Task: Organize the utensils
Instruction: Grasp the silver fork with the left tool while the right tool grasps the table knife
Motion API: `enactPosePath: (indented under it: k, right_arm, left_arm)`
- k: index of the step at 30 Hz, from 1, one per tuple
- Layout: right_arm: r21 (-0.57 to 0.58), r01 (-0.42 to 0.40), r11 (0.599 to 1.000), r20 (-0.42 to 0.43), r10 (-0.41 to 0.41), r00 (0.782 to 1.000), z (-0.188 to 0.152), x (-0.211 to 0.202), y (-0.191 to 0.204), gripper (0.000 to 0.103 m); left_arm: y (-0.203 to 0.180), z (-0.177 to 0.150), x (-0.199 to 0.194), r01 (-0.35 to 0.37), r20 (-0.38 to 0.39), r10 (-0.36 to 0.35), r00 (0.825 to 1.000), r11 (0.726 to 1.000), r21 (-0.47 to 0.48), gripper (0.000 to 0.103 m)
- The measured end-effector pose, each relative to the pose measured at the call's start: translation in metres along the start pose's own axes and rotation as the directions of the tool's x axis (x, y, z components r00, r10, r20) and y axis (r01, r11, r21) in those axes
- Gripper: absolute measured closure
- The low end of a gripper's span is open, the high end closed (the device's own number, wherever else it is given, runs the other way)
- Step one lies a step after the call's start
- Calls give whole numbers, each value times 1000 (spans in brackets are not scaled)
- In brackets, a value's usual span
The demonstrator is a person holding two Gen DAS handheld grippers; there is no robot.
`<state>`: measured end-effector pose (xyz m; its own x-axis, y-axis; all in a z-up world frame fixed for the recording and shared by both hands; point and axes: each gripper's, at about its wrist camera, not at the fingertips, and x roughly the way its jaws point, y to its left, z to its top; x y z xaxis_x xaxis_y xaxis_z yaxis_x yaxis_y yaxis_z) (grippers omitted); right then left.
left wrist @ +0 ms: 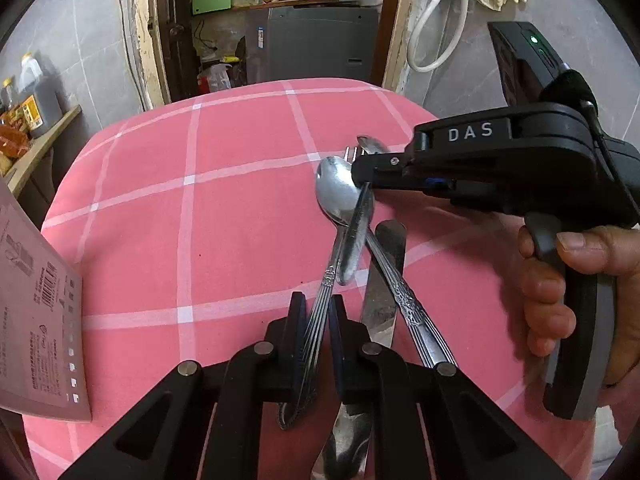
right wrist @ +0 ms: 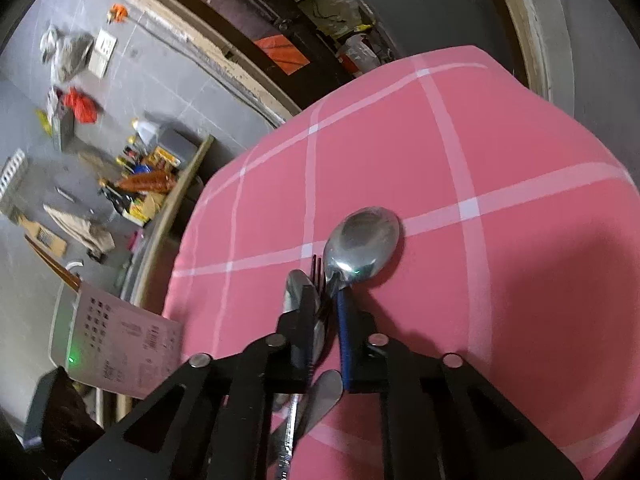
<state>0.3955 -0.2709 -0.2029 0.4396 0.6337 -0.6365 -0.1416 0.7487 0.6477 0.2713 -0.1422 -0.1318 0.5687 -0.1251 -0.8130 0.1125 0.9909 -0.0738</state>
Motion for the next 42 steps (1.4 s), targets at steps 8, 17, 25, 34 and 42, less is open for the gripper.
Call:
enactPosePath:
  k: [8, 17, 25, 34, 42]
  right_arm:
    - [26, -20, 999, 32, 19, 999, -8, -19, -5, 99]
    - [38, -31, 999, 8, 31, 999, -15, -51, -13, 101]
    - [33, -13, 999, -118, 16, 993, -41, -68, -22, 101]
    - [31, 5, 999, -176, 0, 984, -63, -67, -29, 100]
    - [6, 21, 1000, -198, -20, 980, -55, -63, -24, 100]
  left_arm:
    - [3, -4, -3, 8, -12, -8, 1000, 1000, -12, 93]
    - [12, -7, -10, -6, -50, 0, 999, 993, -118, 93]
    - [22, -17, -24, 46, -133, -79, 988, 970, -237, 93]
    - [35, -24, -21, 82, -236, -154, 959, 954, -288, 92]
    - [40, -4, -6, 113, -279, -178, 944, 965, -235, 87]
